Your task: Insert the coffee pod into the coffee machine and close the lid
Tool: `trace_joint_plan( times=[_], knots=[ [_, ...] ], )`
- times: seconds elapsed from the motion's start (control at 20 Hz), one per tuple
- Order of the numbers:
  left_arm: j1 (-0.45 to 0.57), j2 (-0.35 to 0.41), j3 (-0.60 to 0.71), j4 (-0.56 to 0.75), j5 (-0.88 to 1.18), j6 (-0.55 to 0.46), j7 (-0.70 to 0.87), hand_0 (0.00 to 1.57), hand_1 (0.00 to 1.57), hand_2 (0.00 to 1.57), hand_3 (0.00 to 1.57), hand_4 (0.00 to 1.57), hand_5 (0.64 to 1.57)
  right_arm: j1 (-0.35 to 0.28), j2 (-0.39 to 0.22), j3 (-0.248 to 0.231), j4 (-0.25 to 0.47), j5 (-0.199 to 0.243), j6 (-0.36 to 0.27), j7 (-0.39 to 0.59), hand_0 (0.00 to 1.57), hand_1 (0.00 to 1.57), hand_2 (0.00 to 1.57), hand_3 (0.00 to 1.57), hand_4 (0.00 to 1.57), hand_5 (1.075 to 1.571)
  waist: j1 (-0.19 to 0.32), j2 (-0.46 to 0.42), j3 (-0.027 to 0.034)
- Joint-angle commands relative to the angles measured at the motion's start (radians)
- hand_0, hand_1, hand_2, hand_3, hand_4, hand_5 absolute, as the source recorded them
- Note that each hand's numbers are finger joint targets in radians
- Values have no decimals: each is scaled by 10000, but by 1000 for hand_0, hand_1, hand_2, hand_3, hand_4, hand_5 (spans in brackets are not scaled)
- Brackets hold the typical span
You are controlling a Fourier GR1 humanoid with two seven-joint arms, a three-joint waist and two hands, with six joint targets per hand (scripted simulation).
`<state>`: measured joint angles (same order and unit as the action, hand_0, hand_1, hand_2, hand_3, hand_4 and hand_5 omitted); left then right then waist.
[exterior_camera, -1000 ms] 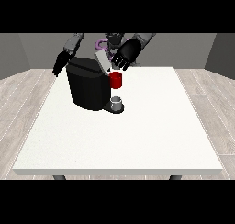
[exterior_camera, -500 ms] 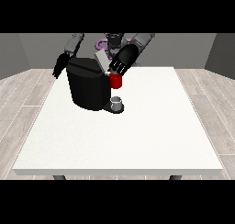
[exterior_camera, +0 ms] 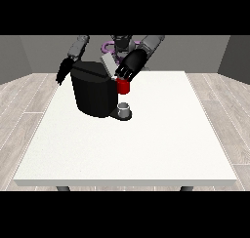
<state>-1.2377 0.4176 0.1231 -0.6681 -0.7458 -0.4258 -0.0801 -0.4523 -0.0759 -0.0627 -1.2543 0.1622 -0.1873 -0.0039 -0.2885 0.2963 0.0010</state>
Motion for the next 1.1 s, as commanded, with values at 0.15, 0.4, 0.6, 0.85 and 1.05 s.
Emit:
trace_joint_plan(
  times=[0.15, 0.4, 0.6, 0.85, 1.05],
  knots=[
    [-216, 300, 144, 164, -24, -78, 26, 1225, 1225, 1261, 1206, 376, 1571, 205, -286, -88, 68, -155, 395, 45, 0, 0, 0, 0, 0, 1571, -149, -214, -7],
    [-198, -13, 2, 118, -237, 560, -100, 1198, 1198, 1224, 1168, 355, 1571, 46, 32, 28, -8, -78, 104, -54, 0, 0, 0, 0, 0, 1571, -173, -30, -7],
    [-222, 342, 71, 224, -416, 1069, -441, 1241, 1241, 1255, 1199, 290, 1571, -407, -20, 119, -365, 34, 41, 484, 0, 0, 0, 0, 145, 1571, -264, 280, -11],
    [-223, 804, -447, 207, -1023, 958, -752, 1212, 1212, 1225, 1100, 0, 1571, -156, 73, -2, -232, -71, -37, -2, 0, 0, 0, 0, 0, 1571, -257, 468, -7],
    [77, 169, -801, 82, -1295, 1323, -611, 1160, 1160, 1178, 1050, 0, 1571, -145, 13, -108, 77, -22, -117, 80, 0, 0, 0, 0, 0, 1571, -16, 260, -6]
  ],
)
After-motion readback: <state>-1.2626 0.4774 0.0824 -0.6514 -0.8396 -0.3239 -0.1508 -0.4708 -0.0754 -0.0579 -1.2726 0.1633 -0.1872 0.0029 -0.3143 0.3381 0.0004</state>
